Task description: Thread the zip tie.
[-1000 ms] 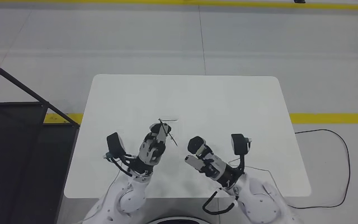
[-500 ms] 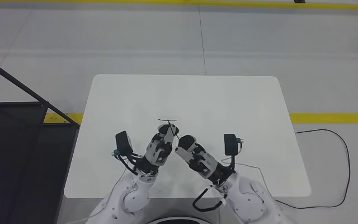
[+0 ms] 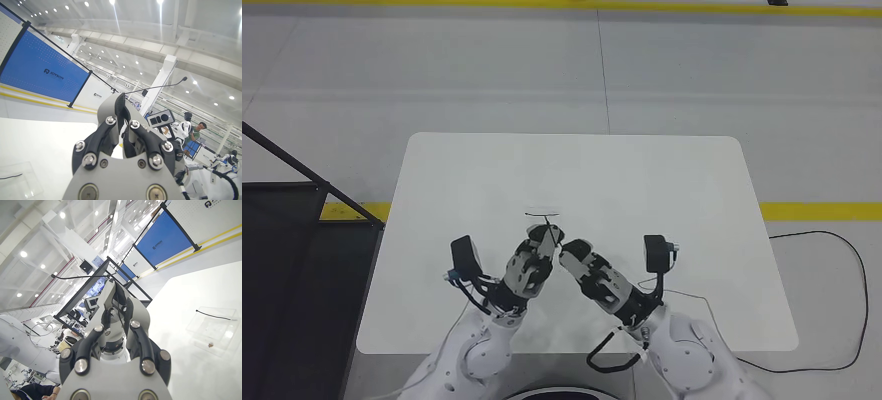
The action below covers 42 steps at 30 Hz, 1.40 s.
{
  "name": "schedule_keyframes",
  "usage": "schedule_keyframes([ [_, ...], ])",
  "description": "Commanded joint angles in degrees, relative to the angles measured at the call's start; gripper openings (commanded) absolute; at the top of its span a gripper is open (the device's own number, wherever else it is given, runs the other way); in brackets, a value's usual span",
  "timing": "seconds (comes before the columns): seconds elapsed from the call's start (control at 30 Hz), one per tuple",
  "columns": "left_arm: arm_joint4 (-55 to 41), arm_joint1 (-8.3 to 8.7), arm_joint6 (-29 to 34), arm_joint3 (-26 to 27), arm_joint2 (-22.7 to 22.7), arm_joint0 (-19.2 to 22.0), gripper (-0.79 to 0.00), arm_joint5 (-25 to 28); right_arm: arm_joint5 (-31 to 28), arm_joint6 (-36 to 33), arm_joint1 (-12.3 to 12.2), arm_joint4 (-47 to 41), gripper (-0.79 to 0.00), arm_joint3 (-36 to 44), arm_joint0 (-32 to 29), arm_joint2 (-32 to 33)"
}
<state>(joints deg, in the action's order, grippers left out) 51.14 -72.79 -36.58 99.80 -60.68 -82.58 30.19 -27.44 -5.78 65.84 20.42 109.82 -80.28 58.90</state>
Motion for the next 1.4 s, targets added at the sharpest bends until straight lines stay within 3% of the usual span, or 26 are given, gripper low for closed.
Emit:
schedule_keyframes([
  [0.0,0.15,-0.09,-0.04,0.06,0.03,-0.05,-0.785,-0.04,0.07,-0.28,0.04,0.02,-0.606,0.09,-0.08,0.15],
  [0.2,0.52,-0.34,0.05,0.07,0.01,-0.08,-0.785,0.18,0.14,-0.81,0.17,-0.18,-0.705,0.36,-0.40,0.61],
  [0.27,0.63,-0.41,0.03,0.04,-0.05,-0.11,-0.785,0.29,0.13,-0.96,0.22,-0.22,-0.785,0.41,-0.46,0.74],
  [0.47,0.74,-0.61,0.35,0.04,-0.12,-0.22,-0.785,0.69,-0.23,-1.17,0.35,-0.72,-0.785,0.65,-0.73,1.26],
  [0.5,0.66,-0.64,0.47,0.07,-0.09,-0.32,-0.677,0.77,-0.53,-1.19,0.36,-1.05,-0.785,0.71,-0.83,1.40],
  [0.53,0.70,-0.66,0.61,0.14,-0.12,-0.42,-0.489,0.86,-0.88,-1.48,0.35,-1.65,-0.785,0.72,-0.95,1.49],
  [0.57,0.75,-0.66,0.77,0.21,-0.22,-0.59,-0.111,0.95,-1.25,-1.78,0.34,-2.34,-0.785,0.80,-1.03,1.72],
  [0.6,0.74,-0.64,0.99,0.36,-0.34,-0.82,0.000,1.13,-1.57,-2.00,0.31,-3.00,-0.785,0.87,-1.15,2.03],
  [0.83,-2.09,-0.12,0.11,1.65,-3.44,-3.70,0.000,6.19,-4.74,-6.53,-0.15,-10.47,-0.785,1.44,-2.24,4.54],
  [1.0,-12.61,0.87,4.17,1.87,-7.70,-6.56,0.000,14.97,-6.48,-17.40,-1.02,-19.93,-0.785,1.52,-2.20,6.32],
  [1.17,-28.54,2.71,20.92,2.27,-9.91,-7.96,0.000,22.51,-5.73,-32.02,-2.05,-30.84,-0.785,0.77,-0.23,7.56],
  [1.27,-40.44,4.16,34.18,3.07,-9.67,-7.65,0.000,23.75,-4.99,-37.87,-2.41,-35.83,-0.785,-0.06,1.11,8.03],
  [1.37,-55.85,5.97,49.18,4.31,-9.88,-6.56,0.000,20.99,-4.02,-42.76,-2.71,-39.43,-0.785,-0.62,2.10,8.27],
])
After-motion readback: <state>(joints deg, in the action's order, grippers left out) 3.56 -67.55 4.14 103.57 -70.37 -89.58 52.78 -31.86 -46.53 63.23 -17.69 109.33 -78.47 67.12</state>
